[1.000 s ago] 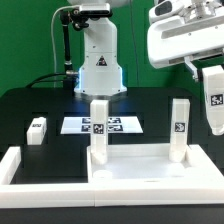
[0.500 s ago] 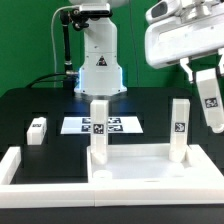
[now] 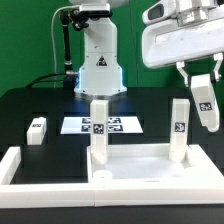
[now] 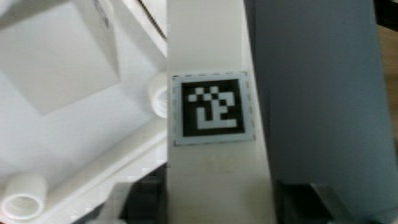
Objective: Assemble desk
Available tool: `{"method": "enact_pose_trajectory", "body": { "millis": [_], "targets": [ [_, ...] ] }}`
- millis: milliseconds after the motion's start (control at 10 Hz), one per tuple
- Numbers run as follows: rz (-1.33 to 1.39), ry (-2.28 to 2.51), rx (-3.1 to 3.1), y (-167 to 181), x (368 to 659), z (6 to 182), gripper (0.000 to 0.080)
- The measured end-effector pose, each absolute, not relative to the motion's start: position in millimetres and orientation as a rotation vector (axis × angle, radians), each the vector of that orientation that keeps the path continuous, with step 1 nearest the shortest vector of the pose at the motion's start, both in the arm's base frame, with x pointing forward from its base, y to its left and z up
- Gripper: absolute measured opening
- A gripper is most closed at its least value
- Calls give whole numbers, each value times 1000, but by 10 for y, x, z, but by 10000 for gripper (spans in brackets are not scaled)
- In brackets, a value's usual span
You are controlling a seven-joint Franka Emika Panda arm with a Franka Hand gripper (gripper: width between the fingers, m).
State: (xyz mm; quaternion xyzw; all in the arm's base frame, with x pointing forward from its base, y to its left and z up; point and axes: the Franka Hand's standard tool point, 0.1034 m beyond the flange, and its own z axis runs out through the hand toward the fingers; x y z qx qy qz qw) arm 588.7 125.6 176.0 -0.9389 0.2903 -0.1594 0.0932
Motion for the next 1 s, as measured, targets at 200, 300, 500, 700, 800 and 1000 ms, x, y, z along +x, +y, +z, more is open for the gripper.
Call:
{"method": "enact_pose_trajectory", "body": {
  "millis": [200, 300, 500, 700, 800, 1000],
  "targets": [
    [-477, 940, -2756, 1133, 5969, 1843, 287],
    [-490, 970, -2721, 1125, 5987, 1882, 287],
    [-484, 967, -2729, 1134, 5976, 1845, 287],
    [-465, 988, -2727, 1108, 5968, 1832, 287],
    [-368, 1069, -2736, 989, 5953, 1822, 287],
    [-400, 1197, -2735, 1000, 6025, 1917, 287]
  ]
}}
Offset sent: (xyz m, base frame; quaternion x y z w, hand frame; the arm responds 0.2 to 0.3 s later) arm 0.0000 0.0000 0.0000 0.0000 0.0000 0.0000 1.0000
